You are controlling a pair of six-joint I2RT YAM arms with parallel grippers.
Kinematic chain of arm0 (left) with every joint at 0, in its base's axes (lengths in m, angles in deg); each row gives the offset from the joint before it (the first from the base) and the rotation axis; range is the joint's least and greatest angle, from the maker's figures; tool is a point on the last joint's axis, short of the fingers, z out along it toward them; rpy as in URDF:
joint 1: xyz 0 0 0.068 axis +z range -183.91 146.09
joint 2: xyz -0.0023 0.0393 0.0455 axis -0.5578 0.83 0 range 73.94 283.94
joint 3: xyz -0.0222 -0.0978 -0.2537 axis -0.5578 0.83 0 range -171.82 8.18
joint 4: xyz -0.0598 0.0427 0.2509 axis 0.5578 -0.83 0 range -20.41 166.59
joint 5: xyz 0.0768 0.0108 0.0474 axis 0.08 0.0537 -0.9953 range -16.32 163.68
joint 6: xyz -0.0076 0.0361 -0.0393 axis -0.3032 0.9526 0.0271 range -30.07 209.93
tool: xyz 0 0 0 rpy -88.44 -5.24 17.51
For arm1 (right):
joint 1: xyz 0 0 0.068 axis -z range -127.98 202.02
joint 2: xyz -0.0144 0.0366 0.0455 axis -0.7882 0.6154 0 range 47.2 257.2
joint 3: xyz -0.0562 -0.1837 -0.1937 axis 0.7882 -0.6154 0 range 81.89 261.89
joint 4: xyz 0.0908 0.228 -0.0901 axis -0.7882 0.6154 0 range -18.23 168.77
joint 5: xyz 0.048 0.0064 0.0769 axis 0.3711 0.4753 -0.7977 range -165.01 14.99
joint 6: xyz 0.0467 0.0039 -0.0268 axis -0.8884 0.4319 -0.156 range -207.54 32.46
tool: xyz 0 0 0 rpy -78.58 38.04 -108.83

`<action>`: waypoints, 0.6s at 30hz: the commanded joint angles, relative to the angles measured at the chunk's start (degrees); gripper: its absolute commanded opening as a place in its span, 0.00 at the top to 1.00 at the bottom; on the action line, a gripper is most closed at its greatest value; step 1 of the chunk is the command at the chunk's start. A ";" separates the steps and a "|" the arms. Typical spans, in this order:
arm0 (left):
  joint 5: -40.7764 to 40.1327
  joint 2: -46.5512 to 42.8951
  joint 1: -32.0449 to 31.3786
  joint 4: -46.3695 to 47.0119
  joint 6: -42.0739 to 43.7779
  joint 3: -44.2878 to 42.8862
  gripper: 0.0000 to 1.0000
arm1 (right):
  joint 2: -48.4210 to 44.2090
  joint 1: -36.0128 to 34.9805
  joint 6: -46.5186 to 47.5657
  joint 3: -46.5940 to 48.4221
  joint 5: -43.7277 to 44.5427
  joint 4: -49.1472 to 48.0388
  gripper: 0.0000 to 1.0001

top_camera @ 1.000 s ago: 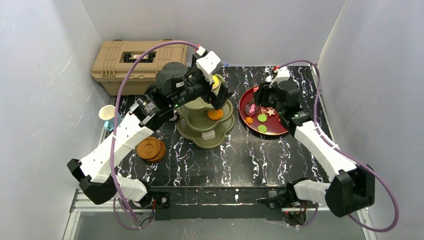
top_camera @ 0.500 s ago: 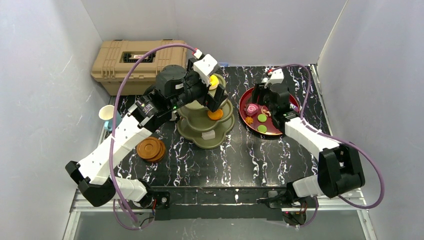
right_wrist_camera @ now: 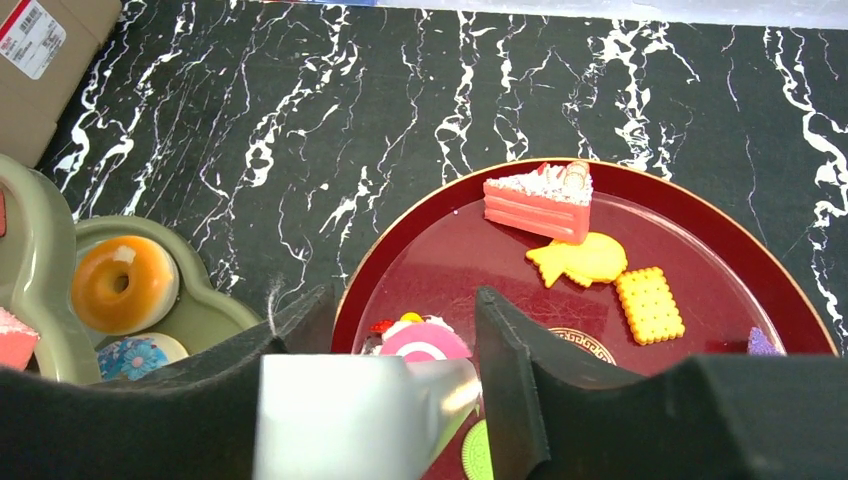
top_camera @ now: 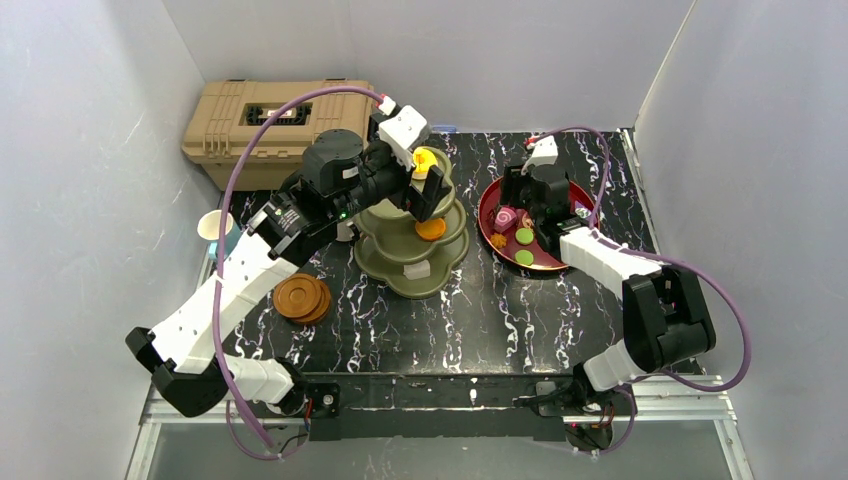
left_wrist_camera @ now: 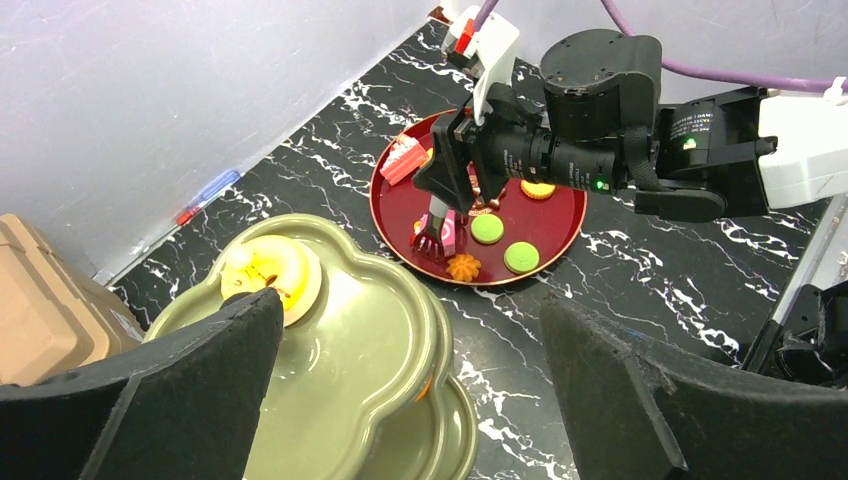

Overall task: Serve the afternoon tea
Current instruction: Pick up the desert from the tray.

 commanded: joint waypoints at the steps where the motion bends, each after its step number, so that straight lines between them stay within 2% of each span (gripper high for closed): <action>1: -0.47 -2.21 0.53 0.97 -0.04 0.66 0.02 | 0.12 0.12 1.82 1.50 1.17 -2.53 0.42; 8: 0.07 -2.40 0.63 1.32 -0.32 1.63 0.02 | -1.00 0.12 3.52 1.22 1.49 -2.96 0.69; 13: -0.34 -2.75 0.56 1.18 0.59 1.47 0.02 | -3.92 0.03 3.70 2.96 0.16 -3.51 0.79; 18: -1.34 -3.18 1.00 1.15 0.73 1.27 0.02 | -10.07 -0.38 4.08 5.05 -1.05 -0.14 0.86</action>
